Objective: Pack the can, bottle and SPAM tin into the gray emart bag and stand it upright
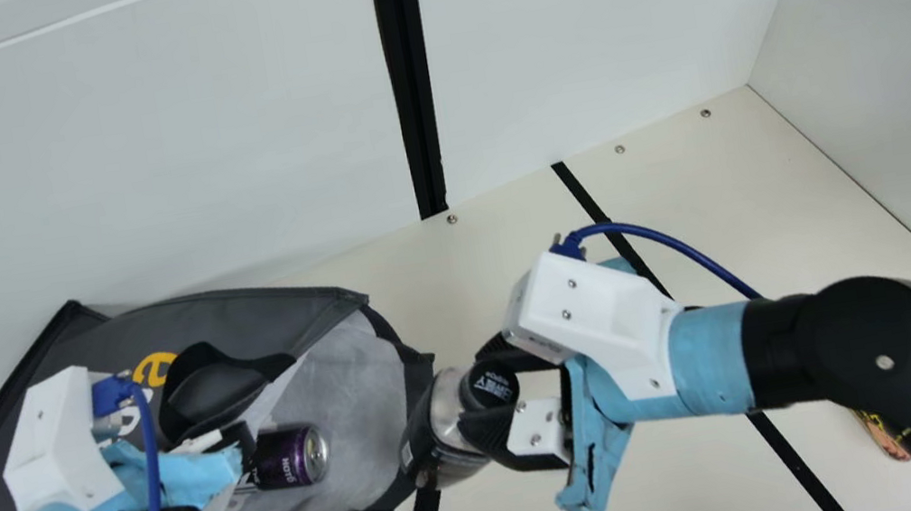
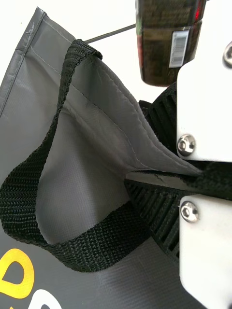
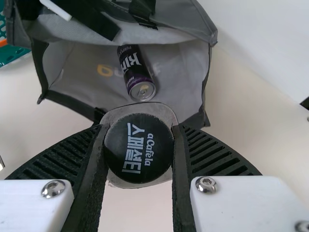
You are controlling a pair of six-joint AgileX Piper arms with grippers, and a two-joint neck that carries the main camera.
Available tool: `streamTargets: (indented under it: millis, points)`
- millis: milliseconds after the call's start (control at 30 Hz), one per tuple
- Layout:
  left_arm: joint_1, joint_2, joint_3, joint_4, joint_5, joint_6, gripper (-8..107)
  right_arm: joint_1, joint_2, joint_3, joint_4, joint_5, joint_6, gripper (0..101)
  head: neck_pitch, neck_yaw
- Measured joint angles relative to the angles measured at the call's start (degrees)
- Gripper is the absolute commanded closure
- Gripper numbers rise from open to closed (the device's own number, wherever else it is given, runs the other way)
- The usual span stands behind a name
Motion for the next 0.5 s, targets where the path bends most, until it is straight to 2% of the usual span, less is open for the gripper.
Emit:
streamTargets:
  millis: [500]
  points:
    - [0.0, 0.0, 0.0, 0.0, 0.0, 0.0, 107, 4.4, 9.2, -0.5, 10.0, -9.5, -9.7, 101, 0.0, 0.1]
